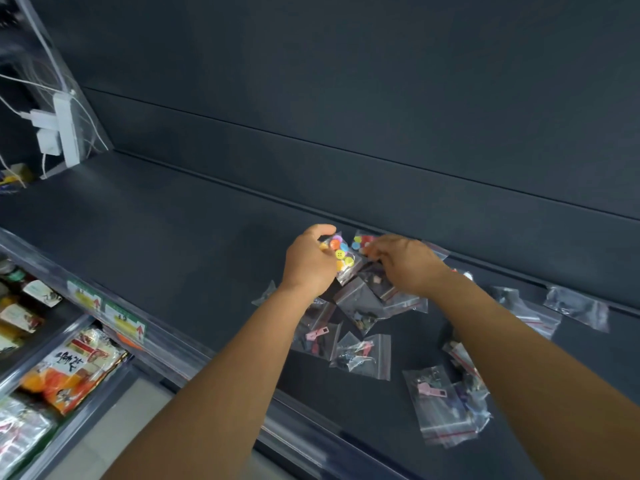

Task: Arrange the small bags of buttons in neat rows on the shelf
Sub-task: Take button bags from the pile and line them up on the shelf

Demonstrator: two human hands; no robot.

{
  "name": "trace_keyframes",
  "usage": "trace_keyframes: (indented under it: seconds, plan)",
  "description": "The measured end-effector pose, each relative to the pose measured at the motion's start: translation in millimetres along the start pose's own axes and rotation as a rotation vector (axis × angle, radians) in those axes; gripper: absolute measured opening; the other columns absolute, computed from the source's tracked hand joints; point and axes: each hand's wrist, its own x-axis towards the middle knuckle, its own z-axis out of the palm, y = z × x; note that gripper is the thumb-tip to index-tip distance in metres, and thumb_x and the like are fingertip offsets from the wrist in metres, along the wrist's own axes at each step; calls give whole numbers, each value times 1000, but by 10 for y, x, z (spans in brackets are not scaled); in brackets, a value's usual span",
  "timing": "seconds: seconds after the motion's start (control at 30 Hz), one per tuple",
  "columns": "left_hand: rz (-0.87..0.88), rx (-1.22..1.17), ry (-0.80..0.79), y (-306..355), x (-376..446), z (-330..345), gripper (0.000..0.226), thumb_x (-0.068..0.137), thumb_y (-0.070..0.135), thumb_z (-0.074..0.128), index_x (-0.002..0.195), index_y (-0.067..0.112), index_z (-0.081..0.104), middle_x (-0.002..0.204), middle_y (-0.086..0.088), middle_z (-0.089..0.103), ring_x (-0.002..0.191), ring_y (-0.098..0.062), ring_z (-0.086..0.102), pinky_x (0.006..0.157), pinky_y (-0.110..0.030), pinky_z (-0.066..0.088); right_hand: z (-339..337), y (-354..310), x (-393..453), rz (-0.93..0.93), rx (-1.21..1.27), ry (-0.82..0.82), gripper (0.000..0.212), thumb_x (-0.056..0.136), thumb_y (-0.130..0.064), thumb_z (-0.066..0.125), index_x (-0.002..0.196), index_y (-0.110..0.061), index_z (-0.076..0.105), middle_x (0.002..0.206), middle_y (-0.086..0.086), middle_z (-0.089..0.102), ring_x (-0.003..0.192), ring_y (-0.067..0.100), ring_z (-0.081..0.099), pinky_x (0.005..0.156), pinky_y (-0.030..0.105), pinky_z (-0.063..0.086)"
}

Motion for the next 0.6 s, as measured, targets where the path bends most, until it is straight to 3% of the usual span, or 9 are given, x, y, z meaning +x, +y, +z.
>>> trace_keyframes:
  seconds: [0.07, 0.13, 0.2, 0.27, 0.43, 0.6]
  plan:
    - [8, 25, -21, 5, 2, -35, 53, 85, -7, 47, 127, 25, 57, 113, 2, 58, 101, -20, 63, 88, -33, 54, -26, 14, -32, 23, 77, 93, 24, 93, -12, 45, 105, -18, 65, 118, 3, 62, 99, 22, 60, 85, 30, 49]
    - [17, 53, -49, 9, -5, -61, 59, 82, -9, 46, 129, 25, 57, 117, 2, 58, 102, -19, 61, 81, -25, 52, -27, 3, -40, 90, 111, 189, 25, 96, -18, 45, 116, -15, 60, 121, 8, 57, 105, 25, 56, 84, 30, 46]
    - [23, 66, -76, 8, -15, -67, 52, 84, -4, 49, 127, 25, 58, 115, 3, 59, 97, -16, 61, 76, -25, 52, -7, -11, -12, 157, 42, 172, 35, 96, -26, 46, 128, -13, 50, 128, 10, 52, 118, 27, 47, 93, 34, 41]
    - [33, 95, -98, 0, -22, -59, 39, 87, 5, 55, 121, 21, 62, 112, 2, 62, 95, -17, 63, 82, -31, 55, 21, -18, 40, 198, -56, 118, 35, 95, -31, 47, 125, -13, 50, 128, 9, 51, 119, 28, 42, 96, 36, 38]
    - [49, 157, -106, -52, -37, -30, 15, 87, 13, 63, 101, 15, 67, 99, -2, 69, 85, -17, 64, 81, -32, 55, 22, -58, 123, 264, -13, 103, 30, 89, -17, 54, 119, -18, 55, 117, 11, 55, 113, 29, 46, 89, 34, 42]
    - [90, 193, -46, -6, -82, -78, 8, 91, 15, 55, 97, 19, 58, 86, 6, 59, 78, -12, 56, 59, -17, 40, 14, -93, 130, 336, 115, 131, 35, 85, -8, 58, 119, -14, 52, 111, 11, 58, 107, 30, 54, 85, 34, 48]
